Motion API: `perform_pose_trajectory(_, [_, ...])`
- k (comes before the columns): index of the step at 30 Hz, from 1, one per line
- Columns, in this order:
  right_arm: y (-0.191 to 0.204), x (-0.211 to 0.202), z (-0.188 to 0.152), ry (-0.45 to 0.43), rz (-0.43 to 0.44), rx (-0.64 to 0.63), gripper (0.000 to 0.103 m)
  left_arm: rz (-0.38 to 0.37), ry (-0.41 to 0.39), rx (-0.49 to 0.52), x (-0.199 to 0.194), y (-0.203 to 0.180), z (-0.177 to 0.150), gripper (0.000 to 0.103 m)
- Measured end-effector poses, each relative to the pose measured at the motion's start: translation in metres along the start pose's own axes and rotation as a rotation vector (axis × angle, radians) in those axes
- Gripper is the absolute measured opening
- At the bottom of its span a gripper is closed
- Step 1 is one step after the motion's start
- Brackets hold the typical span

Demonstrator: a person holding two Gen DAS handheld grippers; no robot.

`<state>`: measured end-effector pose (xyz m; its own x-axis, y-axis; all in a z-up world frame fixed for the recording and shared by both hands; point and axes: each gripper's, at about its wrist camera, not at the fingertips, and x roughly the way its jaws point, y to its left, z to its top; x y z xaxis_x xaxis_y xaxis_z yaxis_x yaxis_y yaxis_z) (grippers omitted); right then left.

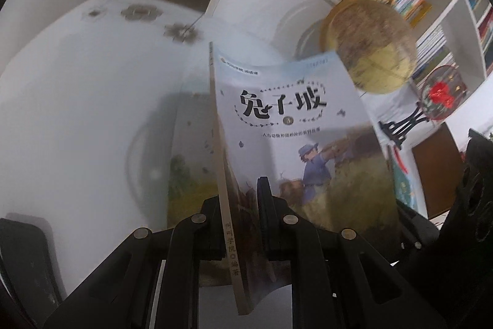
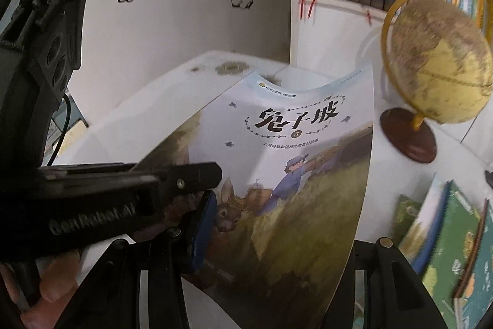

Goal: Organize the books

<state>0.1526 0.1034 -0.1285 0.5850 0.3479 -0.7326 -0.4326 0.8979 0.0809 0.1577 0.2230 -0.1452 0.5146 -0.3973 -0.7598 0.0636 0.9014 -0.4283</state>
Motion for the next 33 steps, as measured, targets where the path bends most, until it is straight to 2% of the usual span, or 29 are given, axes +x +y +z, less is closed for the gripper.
perform_pose_trajectory(7, [0.000,0.030,-0.004,0.069,-0.002,0.005,0.047,0.011,0.044,-0.035,0.018,0.017,-0.007,0.012])
perform_pose_trajectory(19, [0.005,0.044,-0.015,0.114,0.037,0.017,0.047,0.020,0.057,-0.092,0.018,0.029,-0.017,0.013])
perform_pose_trajectory(22, [0.006,0.046,-0.018,0.120,0.035,0.008,0.047,0.034,0.063,-0.091,0.021,0.029,-0.017,0.017])
perform_pose_trajectory(25, [0.002,0.051,-0.020,0.143,0.030,0.015,0.047,0.052,0.082,-0.094,0.021,0.030,-0.015,0.025])
perform_pose_trajectory(29, [-0.006,0.046,-0.020,0.150,0.018,0.051,0.053,0.116,0.097,-0.070,0.017,0.030,-0.011,0.030])
perform_pose_trajectory(31, [-0.008,0.042,-0.021,0.149,0.006,0.055,0.053,0.211,0.098,-0.047,0.014,0.031,-0.010,0.030])
perform_pose_trajectory(33, [-0.009,0.038,-0.024,0.154,-0.001,0.062,0.053,0.250,0.095,-0.042,0.009,0.034,-0.011,0.030])
